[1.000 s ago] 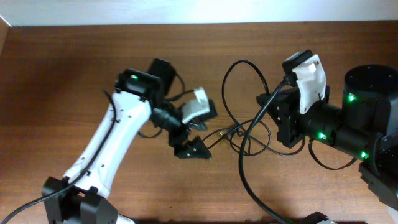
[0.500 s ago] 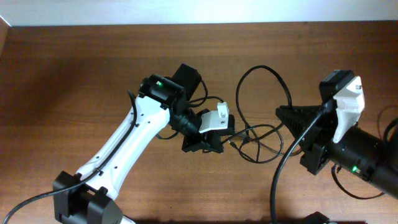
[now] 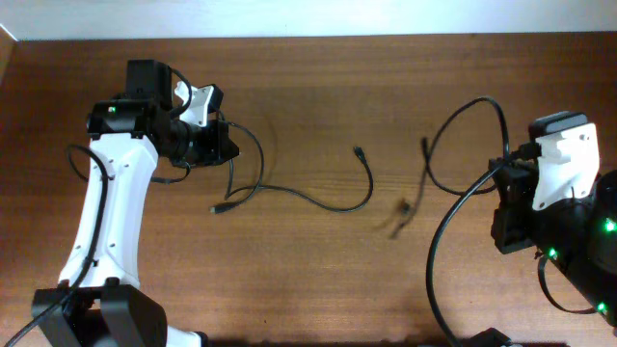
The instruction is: Untangle cables
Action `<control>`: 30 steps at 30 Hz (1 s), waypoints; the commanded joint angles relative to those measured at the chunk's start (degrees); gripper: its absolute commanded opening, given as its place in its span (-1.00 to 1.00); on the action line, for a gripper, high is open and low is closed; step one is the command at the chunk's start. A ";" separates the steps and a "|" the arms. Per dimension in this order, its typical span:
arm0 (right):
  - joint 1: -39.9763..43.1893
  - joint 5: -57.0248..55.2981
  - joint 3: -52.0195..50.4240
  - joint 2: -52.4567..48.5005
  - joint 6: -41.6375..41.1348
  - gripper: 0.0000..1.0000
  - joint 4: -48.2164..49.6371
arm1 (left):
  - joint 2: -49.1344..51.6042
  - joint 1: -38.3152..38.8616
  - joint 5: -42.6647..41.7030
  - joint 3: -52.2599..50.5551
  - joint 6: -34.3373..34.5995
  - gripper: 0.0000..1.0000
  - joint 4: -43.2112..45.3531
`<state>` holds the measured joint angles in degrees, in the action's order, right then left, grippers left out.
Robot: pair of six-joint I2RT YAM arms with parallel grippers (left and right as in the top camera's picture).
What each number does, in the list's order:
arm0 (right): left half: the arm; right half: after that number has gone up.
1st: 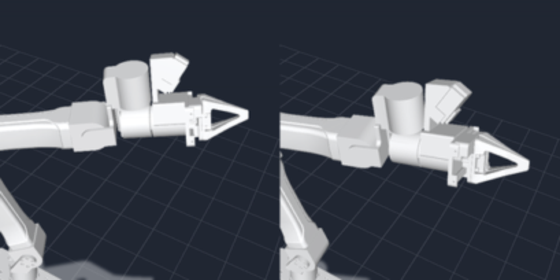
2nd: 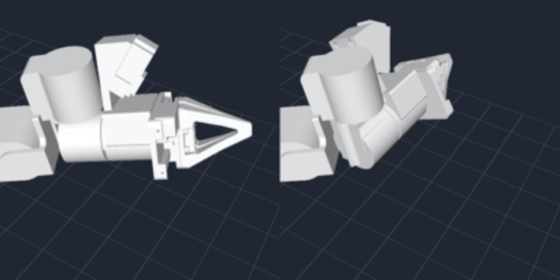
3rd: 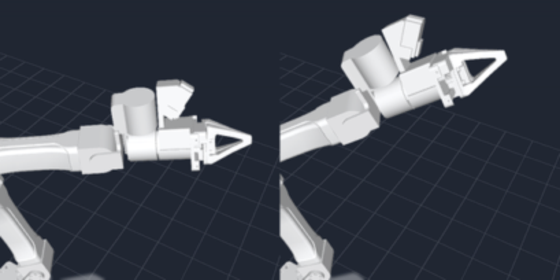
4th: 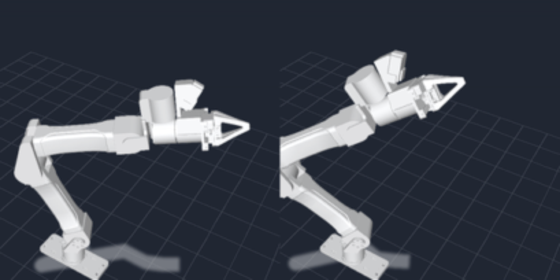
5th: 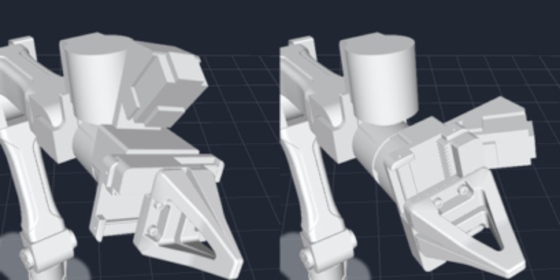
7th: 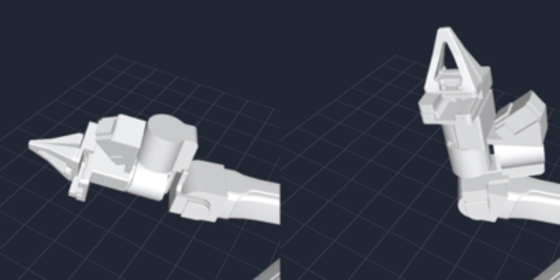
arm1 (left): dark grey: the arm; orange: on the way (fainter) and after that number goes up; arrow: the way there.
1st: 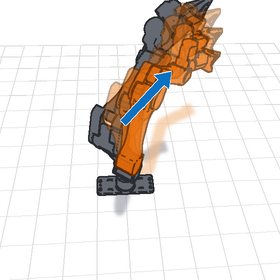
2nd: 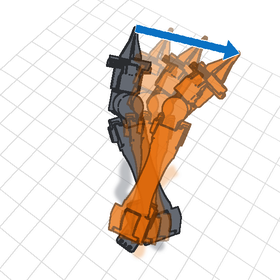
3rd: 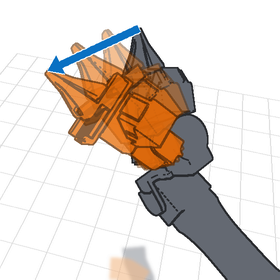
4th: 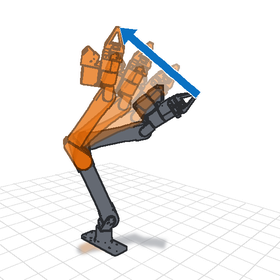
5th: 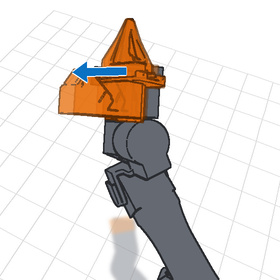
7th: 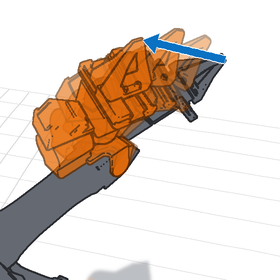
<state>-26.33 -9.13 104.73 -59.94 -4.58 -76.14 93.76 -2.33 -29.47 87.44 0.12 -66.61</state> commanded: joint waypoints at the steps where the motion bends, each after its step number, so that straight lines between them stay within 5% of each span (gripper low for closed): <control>1: 0.15 -5.14 0.72 0.35 -0.46 -0.92 -0.02 | -1.42 0.09 1.11 0.76 1.16 -1.00 -0.07; 4: 0.15 -9.01 0.72 0.33 -2.21 -0.92 -0.17 | -1.42 0.09 1.51 0.76 1.16 -0.37 -0.13; 5: 0.15 -9.66 0.72 0.33 -2.19 -0.92 -0.15 | -1.42 0.09 1.49 0.76 1.16 0.03 -0.09; 7: 0.15 -11.26 0.72 0.15 -2.19 -0.92 -0.13 | -1.42 0.09 1.51 0.76 1.16 -0.21 -0.09; 9: 0.15 -16.17 0.72 -0.96 -2.95 -0.92 0.04 | -1.42 0.09 1.51 0.76 1.16 -0.17 -0.09; 12: 0.15 -24.26 0.72 -4.26 -5.62 -0.92 0.07 | -1.42 0.09 1.49 0.76 1.18 0.56 -0.09; 13: 0.15 -27.98 0.72 -6.36 -5.62 -0.92 0.07 | -1.42 0.09 1.51 0.76 1.16 0.98 -0.09; 18: 8.57 -33.68 0.72 -19.19 -5.60 -0.92 4.72 | -1.42 0.07 2.56 0.76 1.16 0.98 -0.04; 22: 26.38 -19.87 0.72 -30.05 -5.57 -0.92 13.05 | -1.42 0.07 2.56 0.76 1.18 0.98 -0.07; 25: 39.34 -7.98 0.72 -38.42 -5.60 -0.92 25.18 | -1.42 0.07 2.56 0.76 1.16 0.98 -0.07; 30: 52.06 -6.10 0.74 -39.23 -5.57 -0.92 54.97 | -1.42 0.07 2.56 0.76 1.16 0.98 -0.07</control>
<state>23.00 -16.27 104.20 -102.69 -9.52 -29.30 93.65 -2.26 -26.96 87.55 1.52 -66.61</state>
